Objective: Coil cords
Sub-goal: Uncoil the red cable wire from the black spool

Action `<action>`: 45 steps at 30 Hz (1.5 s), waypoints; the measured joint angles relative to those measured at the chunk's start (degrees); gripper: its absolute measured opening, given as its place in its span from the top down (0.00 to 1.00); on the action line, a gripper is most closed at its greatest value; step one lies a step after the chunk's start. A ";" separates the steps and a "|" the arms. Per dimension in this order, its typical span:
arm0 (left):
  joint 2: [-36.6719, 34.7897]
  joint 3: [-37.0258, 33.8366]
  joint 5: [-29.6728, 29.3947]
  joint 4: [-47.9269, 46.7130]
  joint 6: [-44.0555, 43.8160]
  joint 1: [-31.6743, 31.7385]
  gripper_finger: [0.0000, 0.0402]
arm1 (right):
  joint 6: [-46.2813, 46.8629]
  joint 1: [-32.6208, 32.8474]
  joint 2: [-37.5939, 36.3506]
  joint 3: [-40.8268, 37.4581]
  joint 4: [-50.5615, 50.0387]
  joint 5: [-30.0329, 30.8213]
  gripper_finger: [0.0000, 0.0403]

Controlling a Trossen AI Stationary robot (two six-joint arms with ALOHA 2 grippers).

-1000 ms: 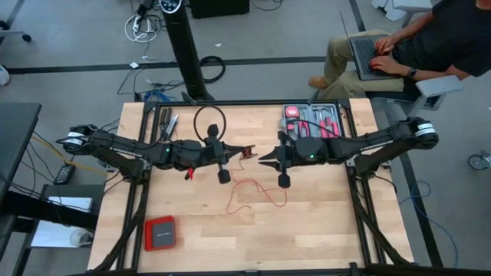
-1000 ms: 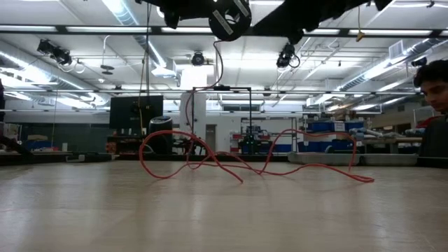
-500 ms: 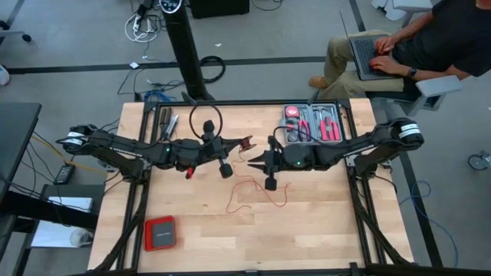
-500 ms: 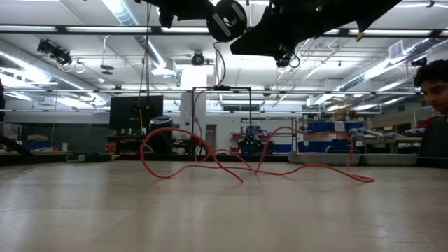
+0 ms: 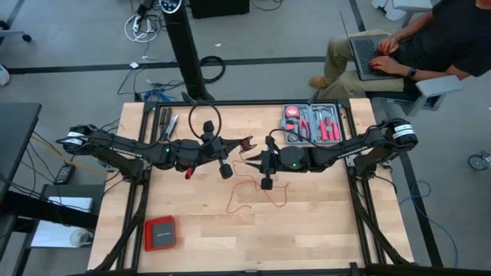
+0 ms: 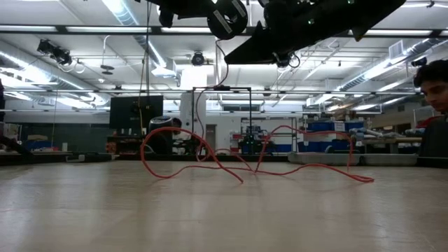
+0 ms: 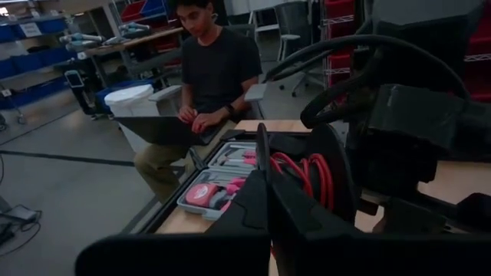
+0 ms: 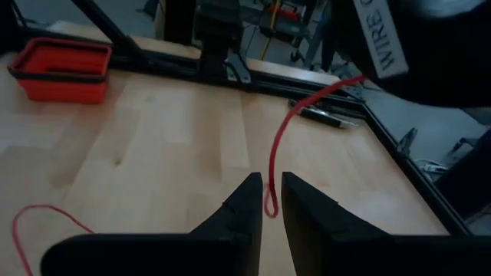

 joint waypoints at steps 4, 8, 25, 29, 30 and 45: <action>0.00 -0.01 0.01 0.02 -0.07 0.00 1.00 | -0.50 0.00 0.02 0.00 0.11 0.13 0.88; 0.00 0.00 0.02 0.16 -1.08 0.00 1.00 | -0.70 0.00 0.02 0.00 0.07 0.59 0.88; 0.00 0.00 0.09 2.81 -1.18 -0.60 1.00 | -0.70 0.03 0.07 0.00 -0.65 4.69 0.98; 0.00 0.00 1.14 1.50 -0.81 -0.74 1.00 | -0.66 0.03 -1.13 0.00 -6.33 10.33 0.99; 0.00 0.00 1.14 0.96 -0.81 -0.74 1.00 | -0.66 -0.04 -1.77 0.00 -7.65 11.48 0.99; -0.04 0.00 -2.08 -7.40 3.45 -0.31 1.00 | -4.25 2.72 -16.45 0.00 -19.26 27.70 1.00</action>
